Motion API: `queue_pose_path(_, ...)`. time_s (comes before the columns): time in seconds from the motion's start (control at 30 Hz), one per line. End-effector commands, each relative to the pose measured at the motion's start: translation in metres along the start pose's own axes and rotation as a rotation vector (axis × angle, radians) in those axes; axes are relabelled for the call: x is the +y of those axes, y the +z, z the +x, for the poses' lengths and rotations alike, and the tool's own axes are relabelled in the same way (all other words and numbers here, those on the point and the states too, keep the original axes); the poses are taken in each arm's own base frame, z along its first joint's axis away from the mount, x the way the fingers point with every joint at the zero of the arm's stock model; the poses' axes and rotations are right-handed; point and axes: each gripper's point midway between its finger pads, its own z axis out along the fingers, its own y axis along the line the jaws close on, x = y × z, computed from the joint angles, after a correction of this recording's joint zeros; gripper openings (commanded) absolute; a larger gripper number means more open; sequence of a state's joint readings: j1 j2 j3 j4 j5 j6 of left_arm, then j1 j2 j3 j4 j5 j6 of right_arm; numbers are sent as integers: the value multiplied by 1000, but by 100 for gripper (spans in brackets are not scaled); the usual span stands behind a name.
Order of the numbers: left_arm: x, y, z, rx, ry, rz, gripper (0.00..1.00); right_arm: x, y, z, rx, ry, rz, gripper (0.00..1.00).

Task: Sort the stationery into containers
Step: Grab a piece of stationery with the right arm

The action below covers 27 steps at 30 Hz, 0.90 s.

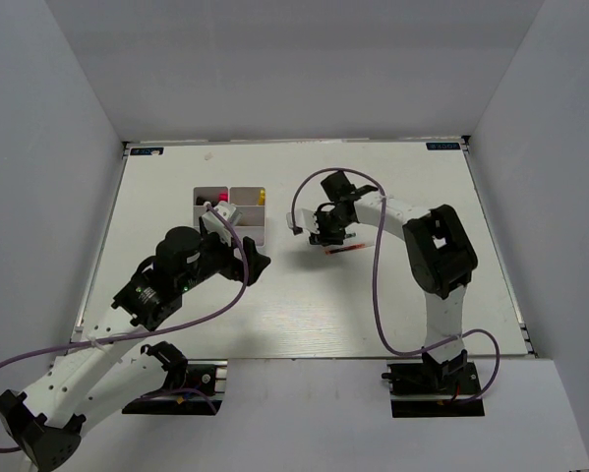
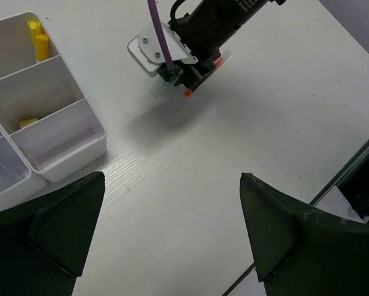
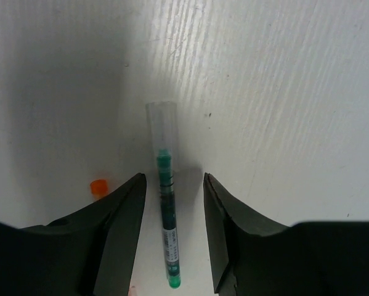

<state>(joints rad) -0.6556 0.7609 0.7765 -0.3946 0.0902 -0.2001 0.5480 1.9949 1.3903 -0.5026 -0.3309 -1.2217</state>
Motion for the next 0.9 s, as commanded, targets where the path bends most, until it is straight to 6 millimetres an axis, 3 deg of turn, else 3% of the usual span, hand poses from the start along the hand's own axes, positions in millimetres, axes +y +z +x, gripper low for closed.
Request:
queue_pose_path(0.0,0,-3,-7,-27,9,-1,100,-10,2,-3,26,-14,-12,49)
queue_pose_path(0.07,0,-5,-9,-36,9,1,100,1,7,2,47,-9,-71,49)
queue_pose_path(0.13,0,-5,-9,-36,9,1,100,-3,8,0,55,-8,-95,49)
queue_pose_path(0.27,1,-5,-10,-38,9,-8,100,10,12,6,91,-1,-181,41)
queue_pose_path(0.4,1,-7,-12,-47,10,-6,100,38,11,17,141,20,-305,38)
queue_pose_path(0.6,0,-9,-13,-56,11,-5,100,55,12,24,180,46,-373,26)
queue_pose_path(0.77,2,-10,-14,-67,11,-13,100,43,12,11,139,80,-325,3)
queue_pose_path(0.83,2,-12,-16,-76,12,-12,100,28,9,-3,95,97,-264,0)
queue_pose_path(0.87,2,-12,-16,-76,12,-12,100,15,-2,-17,49,80,-211,0)
